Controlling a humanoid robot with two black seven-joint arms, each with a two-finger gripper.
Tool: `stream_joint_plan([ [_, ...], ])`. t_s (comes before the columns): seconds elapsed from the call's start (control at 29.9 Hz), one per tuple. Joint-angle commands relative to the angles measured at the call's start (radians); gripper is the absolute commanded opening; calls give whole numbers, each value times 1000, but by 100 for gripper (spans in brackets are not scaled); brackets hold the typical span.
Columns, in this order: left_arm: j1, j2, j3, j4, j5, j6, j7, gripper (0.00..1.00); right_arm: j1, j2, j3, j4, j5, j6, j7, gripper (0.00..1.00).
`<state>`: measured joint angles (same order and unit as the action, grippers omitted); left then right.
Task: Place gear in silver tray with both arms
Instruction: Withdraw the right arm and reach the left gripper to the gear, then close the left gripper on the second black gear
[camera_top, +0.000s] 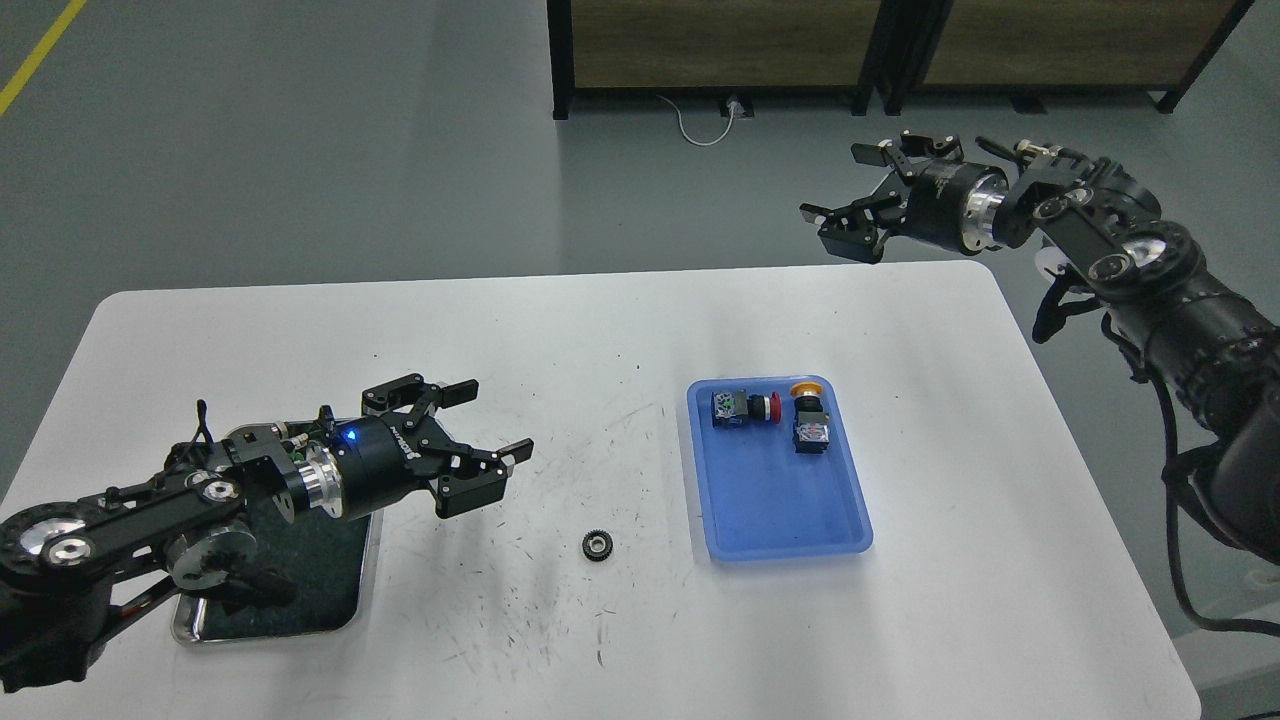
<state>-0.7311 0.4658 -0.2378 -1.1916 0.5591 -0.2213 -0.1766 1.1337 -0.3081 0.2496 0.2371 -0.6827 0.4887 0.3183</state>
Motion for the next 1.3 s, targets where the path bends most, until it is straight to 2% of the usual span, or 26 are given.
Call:
stream_joint_plan([
  [0.0, 35, -81, 0, 24, 54, 19, -3, 98, 1, 0, -3, -7, 0, 0, -2, 90],
  [0.13, 64, -174, 0, 73, 133, 63, -11, 98, 4, -2, -4, -24, 0, 0, -1, 90],
  [0.47, 104, -348, 3, 223, 231, 85, -38, 98, 8, 1, -6, -35, 0, 0, -1, 91],
  [0.77, 118, -394, 90, 306, 234, 141, -72, 98, 4, -6, -6, -35, 2, 0, 1, 91],
  [0.87, 125, -408, 104, 340, 228, 145, -89, 98, 3, -6, -4, -35, 2, 0, 1, 91],
  [1.27, 141, -408, 100, 388, 220, 145, -104, 97, 3, -6, -4, -35, 2, 0, 1, 91],
])
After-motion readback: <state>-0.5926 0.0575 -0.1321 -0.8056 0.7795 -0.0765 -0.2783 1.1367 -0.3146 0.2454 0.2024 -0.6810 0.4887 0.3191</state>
